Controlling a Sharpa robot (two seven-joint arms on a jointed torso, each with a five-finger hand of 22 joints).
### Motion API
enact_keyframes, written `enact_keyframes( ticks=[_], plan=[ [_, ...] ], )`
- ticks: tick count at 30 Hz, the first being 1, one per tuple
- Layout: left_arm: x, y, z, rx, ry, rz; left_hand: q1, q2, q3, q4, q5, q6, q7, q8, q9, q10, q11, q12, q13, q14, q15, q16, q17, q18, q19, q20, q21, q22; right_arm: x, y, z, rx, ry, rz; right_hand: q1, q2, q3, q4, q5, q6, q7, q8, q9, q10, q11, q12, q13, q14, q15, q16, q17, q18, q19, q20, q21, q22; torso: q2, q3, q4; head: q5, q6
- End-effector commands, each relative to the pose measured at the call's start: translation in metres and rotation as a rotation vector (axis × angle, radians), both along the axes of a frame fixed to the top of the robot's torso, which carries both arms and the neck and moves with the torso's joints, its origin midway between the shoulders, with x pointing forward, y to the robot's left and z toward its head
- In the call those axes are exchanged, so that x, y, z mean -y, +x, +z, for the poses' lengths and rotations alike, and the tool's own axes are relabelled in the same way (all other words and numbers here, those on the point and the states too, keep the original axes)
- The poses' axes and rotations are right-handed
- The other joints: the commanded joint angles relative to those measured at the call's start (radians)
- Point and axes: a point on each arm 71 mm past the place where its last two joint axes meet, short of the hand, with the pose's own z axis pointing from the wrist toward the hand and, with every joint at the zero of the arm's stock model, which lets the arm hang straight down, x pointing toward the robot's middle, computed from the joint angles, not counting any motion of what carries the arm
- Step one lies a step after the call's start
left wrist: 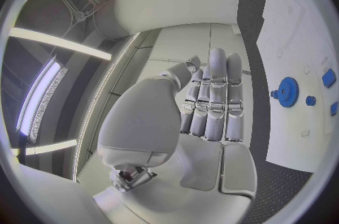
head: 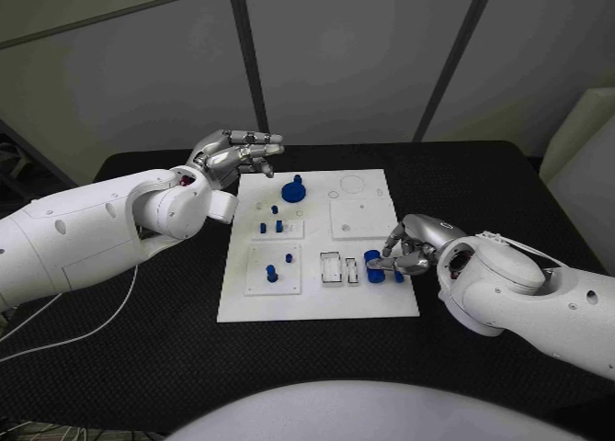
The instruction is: Assemble the parts on the task board
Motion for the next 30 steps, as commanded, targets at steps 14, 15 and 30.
enact_keyframes(
  ticks=[14, 15, 30],
  plan=[
    [0.001, -0.001, 0.001, 0.001, -0.008, -0.013, -0.003, 0.009, -0.006, 0.002, -0.006, 0.002, 0.005, -0.004, 0.001, -0.001, 0.007, -0.003, 0.002, -0.002, 0.002, -0.002, -0.001, -0.011, -0.008, 0.001, -0.004, -0.001, -0.004, -0.001, -0.018, -0.074, -0.052, 0.011, 0.008, 0.021, 0.002, -0.002, 0.007, 0.015, -0.007, 0.004, 0.031, 0.008, -0.006, 0.028, 0.029, 0.031, -0.006, 0.008, 0.008, -0.007, 0.105, 0.000, 0.003, 0.263, -0.001, -0.0001, 0.0000, 0.004, -0.008],
    [0.001, -0.001, 0.001, 0.001, -0.008, -0.013, -0.003, 0.009, -0.006, 0.002, -0.006, 0.002, 0.005, -0.004, 0.001, -0.001, 0.007, -0.003, 0.002, -0.002, 0.002, -0.002, -0.001, -0.011, -0.008, 0.001, -0.004, -0.001, -0.004, -0.001, -0.018, -0.072, -0.050, 0.007, 0.013, 0.025, 0.005, -0.002, 0.009, 0.017, -0.008, 0.004, 0.036, 0.008, -0.007, 0.030, 0.031, 0.032, -0.007, 0.009, 0.009, -0.007, 0.105, 0.000, 0.003, 0.263, 0.000, -0.0002, 0.0003, 0.004, -0.007],
    [0.000, -0.001, 0.000, 0.000, -0.009, -0.014, -0.004, 0.010, -0.007, 0.003, -0.006, 0.002, 0.005, -0.004, 0.001, -0.002, 0.007, -0.003, 0.002, -0.002, 0.002, -0.003, -0.002, -0.011, -0.008, 0.002, -0.005, -0.002, -0.011, -0.013, 0.007, 0.114, 0.159, -0.024, 0.055, 0.071, 0.032, -0.003, 0.082, 0.071, -0.028, 0.018, 0.099, 0.044, -0.024, 0.097, 0.102, 0.037, -0.020, 0.022, 0.037, -0.007, 0.105, -0.012, 0.003, 0.263, -0.002, -0.0002, -0.0011, 0.002, 0.000]
  ],
)
